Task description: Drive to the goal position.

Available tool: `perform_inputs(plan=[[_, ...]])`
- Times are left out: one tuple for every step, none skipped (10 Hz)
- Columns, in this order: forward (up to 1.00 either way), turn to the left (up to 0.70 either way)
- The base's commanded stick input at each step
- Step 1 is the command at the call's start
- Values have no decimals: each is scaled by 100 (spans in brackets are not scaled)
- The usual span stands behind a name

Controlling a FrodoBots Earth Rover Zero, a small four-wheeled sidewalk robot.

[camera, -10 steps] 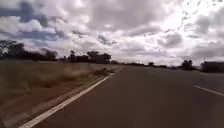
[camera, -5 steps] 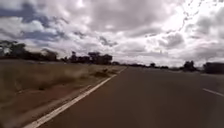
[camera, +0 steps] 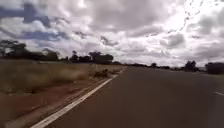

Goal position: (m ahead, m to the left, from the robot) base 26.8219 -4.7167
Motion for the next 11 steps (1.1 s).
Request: perform_inputs(plan=[[70, 0], [70, 0], [70, -10], [70, -17], [70, -24], [70, -28], [70, -33], [70, -35], [70, -35], [70, -35], [70, -35]])
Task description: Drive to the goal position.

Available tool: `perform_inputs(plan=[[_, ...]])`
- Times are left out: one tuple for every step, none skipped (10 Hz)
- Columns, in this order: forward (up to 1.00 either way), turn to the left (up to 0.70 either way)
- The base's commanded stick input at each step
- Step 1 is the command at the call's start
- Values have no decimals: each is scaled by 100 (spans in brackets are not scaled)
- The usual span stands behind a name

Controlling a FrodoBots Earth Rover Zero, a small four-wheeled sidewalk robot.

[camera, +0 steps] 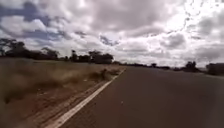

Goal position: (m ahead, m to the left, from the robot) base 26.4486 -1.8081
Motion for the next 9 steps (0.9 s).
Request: perform_inputs(plan=[[70, -35], [70, -35], [70, -35], [70, -35], [70, -35], [70, -35], [70, -35], [70, -35], [70, -35]])
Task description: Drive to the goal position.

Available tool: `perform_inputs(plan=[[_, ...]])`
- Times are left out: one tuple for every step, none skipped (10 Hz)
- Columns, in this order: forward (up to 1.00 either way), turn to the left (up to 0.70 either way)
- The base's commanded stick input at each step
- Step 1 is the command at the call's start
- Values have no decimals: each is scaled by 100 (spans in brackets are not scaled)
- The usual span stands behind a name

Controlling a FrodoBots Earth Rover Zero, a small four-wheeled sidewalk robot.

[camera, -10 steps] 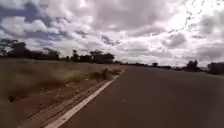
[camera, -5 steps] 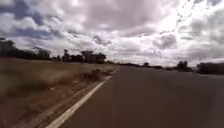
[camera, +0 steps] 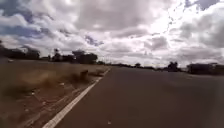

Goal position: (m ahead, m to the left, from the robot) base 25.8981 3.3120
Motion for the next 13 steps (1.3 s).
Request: perform_inputs(plan=[[70, -35], [70, -35], [70, -35], [70, -35], [70, -35], [70, -35], [70, -3], [70, -1], [70, 0], [70, 0], [70, 0], [70, 0], [70, 0]])
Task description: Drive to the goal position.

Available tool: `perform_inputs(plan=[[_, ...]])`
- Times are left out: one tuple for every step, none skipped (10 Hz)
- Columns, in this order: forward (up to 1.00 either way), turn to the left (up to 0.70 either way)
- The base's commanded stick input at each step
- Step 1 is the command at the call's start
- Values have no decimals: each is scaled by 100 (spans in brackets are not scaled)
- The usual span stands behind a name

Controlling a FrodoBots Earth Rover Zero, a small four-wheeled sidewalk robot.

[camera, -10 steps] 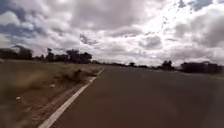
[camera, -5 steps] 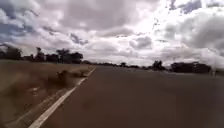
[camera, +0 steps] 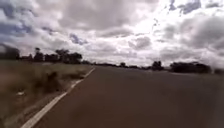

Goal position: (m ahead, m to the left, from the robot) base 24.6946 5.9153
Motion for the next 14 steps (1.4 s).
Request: perform_inputs(plan=[[70, 0], [70, 0], [70, 0], [70, 0], [70, 0], [70, 0], [70, 0], [70, 0], [70, 0], [70, 0], [70, 0], [70, 0], [70, 0], [70, 0]])
